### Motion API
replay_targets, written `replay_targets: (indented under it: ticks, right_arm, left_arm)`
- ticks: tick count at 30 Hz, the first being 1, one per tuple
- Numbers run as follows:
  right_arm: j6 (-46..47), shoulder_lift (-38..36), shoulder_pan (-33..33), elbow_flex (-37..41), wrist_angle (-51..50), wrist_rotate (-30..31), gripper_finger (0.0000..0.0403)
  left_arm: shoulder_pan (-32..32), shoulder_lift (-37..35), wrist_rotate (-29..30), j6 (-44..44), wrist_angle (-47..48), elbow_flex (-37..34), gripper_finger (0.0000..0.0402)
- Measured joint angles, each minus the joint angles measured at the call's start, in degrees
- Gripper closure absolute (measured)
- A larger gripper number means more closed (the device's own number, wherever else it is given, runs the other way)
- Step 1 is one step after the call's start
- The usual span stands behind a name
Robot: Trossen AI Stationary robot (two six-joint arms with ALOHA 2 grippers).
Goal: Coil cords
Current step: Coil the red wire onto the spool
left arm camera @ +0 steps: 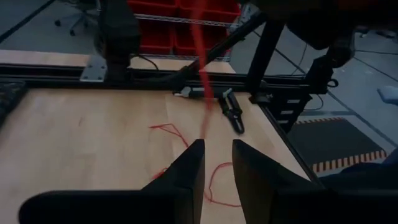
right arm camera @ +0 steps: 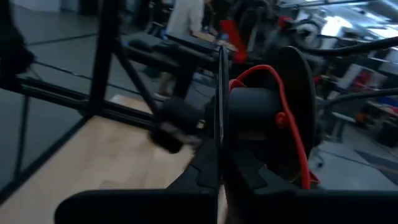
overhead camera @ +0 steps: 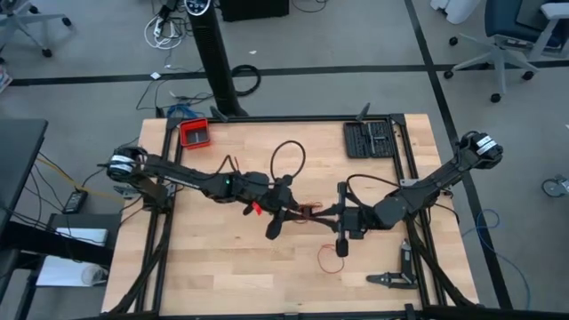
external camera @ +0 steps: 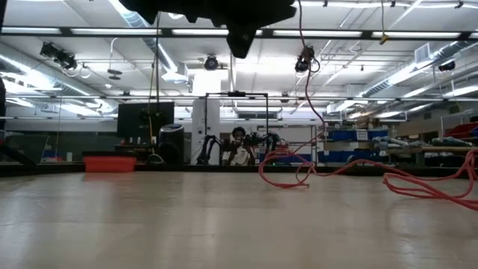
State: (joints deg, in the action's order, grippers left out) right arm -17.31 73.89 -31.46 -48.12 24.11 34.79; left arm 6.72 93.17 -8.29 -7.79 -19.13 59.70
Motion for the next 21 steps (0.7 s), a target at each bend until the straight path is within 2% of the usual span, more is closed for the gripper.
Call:
replay_targets:
  ticks: [10, 14, 21]
  right_arm:
    - [-1.58, -0.15, -0.76, 0.00, 0.07, 3.99, 0.0397]
    - [-2.46, -0.15, -1.44, 0.00, 0.13, 5.10, 0.0397]
    - [-3.38, -0.15, -1.97, 0.00, 0.15, 6.60, 0.0397]
  left_arm:
    - [0.11, 5.33, 1.82, -1.52, -5.10, 0.00, 0.0316]
    - [0.09, 6.11, 2.19, -2.99, -3.55, 0.00, 0.0316]
    - [0.04, 6.11, 6.88, -3.39, -2.22, 0.00, 0.0316]
